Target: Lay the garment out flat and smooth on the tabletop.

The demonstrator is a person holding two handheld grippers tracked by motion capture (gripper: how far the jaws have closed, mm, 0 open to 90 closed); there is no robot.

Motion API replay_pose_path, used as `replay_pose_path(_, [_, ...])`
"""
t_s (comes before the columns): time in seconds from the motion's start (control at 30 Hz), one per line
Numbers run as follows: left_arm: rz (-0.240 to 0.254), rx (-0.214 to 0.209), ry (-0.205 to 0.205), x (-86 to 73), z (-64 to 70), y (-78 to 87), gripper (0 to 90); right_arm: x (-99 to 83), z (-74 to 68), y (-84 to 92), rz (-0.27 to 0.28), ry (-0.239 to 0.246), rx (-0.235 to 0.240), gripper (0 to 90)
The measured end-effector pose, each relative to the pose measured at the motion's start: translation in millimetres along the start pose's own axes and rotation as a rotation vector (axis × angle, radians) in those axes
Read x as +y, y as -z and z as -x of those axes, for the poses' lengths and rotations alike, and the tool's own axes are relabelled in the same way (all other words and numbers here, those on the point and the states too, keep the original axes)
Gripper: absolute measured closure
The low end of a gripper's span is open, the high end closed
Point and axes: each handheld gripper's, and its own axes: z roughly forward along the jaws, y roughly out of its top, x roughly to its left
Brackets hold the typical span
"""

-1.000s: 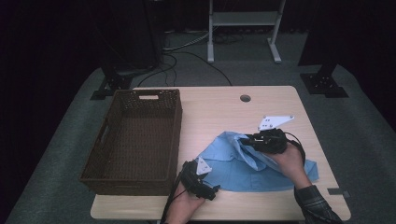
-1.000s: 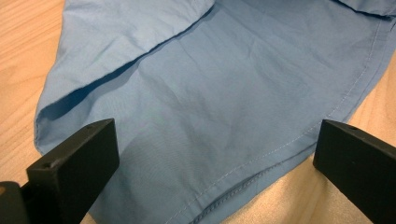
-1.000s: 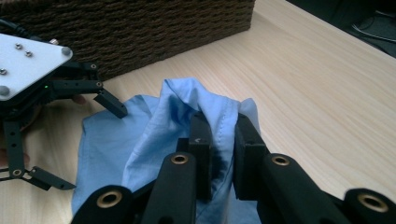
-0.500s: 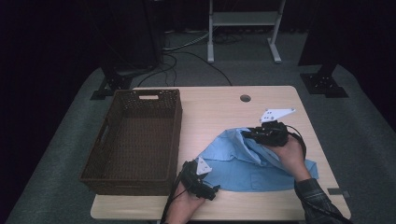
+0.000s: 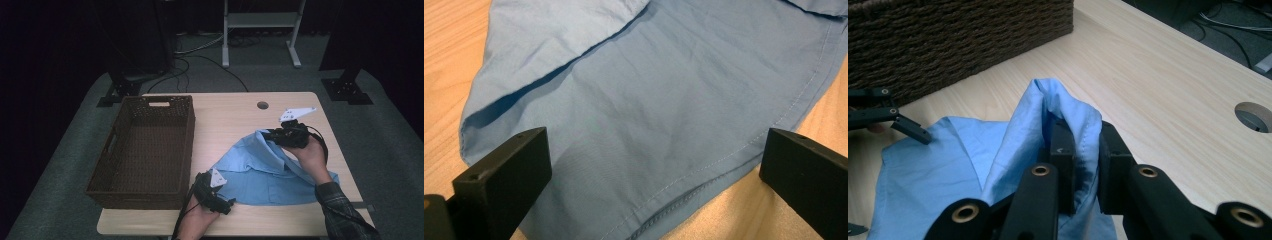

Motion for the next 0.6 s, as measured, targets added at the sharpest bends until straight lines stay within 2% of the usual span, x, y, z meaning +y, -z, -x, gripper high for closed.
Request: replay_pose_path(0.6, [0.0, 0.0, 0.0, 0.0, 0.0, 0.0, 0.0, 6.9, 30.8, -8.1, -0.041, -0.053, -0.037, 81.0])
